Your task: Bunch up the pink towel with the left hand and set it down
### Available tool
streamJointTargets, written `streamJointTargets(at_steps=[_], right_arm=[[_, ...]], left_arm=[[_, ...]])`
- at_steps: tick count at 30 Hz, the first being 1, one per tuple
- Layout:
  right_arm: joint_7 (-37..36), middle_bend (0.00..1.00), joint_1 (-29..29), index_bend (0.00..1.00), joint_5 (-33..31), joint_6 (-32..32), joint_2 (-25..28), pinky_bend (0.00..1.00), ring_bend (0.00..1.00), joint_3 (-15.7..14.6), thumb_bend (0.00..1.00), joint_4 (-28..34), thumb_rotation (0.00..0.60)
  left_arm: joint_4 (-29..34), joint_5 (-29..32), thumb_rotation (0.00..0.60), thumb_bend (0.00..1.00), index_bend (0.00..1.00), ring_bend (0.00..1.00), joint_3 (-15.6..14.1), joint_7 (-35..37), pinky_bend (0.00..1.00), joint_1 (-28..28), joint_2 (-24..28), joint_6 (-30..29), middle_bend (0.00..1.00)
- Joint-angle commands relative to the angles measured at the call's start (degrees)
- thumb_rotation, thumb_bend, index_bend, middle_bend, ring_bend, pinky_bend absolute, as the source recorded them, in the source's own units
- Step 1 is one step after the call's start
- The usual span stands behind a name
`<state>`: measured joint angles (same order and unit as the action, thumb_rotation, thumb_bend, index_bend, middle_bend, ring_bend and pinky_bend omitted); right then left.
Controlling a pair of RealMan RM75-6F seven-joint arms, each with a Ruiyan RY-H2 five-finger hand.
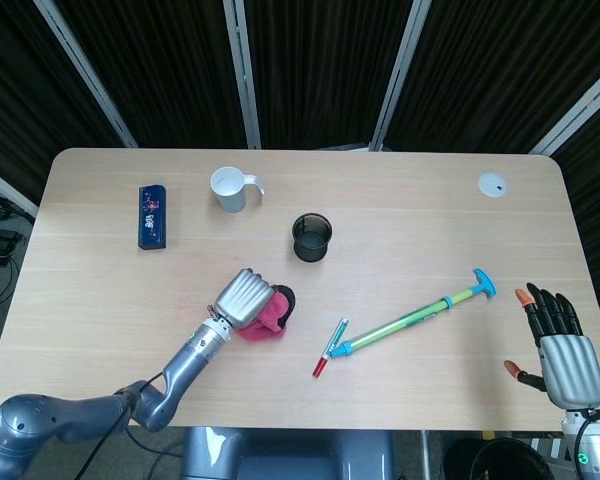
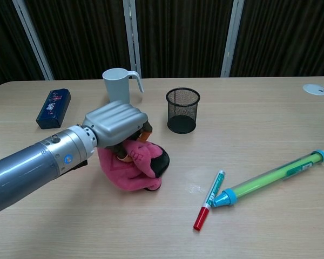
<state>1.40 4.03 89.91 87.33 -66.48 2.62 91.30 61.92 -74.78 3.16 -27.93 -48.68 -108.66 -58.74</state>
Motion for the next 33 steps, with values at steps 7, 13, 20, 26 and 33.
streamJointTargets(at_steps=[7,13,20,26,33], right_arm=[[0.1,0.0,-0.1,0.0,0.4,0.2,0.0,0.0,0.0,-0.1,0.0,0.0,0.6],[0.2,0.0,0.0,0.0,0.5,0.1,-0.1,0.0,0.0,-0.1,0.0,0.0,0.6],[0.3,0.0,0.1,0.0,0.6,-0.1,-0.1,0.0,0.0,-0.2,0.0,0.2,0.6],[0.3,0.0,0.3,0.0,0.7,-0.2,-0.3,0.0,0.0,-0.2,0.0,0.3,0.6],[-0.3,0.0,0.4,0.0,0.5,-0.4,-0.3,0.0,0.0,-0.1,0.0,0.1,0.6]], left_arm=[[-5.6,-1.4,0.6,0.5,0.87,0.63,-2.5,3.0,0.63,4.0,2.6,0.4,0.71],[-8.1,-1.1,0.6,0.5,0.87,0.63,-1.8,4.5,0.63,5.5,6.1,0.6,0.71],[-9.1,-0.4,0.6,0.51,0.87,0.63,-0.9,6.8,0.63,7.5,9.4,0.7,0.71],[-6.0,-1.0,0.6,0.51,0.87,0.63,0.1,6.1,0.63,7.3,8.0,0.2,0.71],[-0.3,-2.5,0.6,0.51,0.86,0.63,2.6,2.7,0.63,4.1,1.7,-0.1,0.71]])
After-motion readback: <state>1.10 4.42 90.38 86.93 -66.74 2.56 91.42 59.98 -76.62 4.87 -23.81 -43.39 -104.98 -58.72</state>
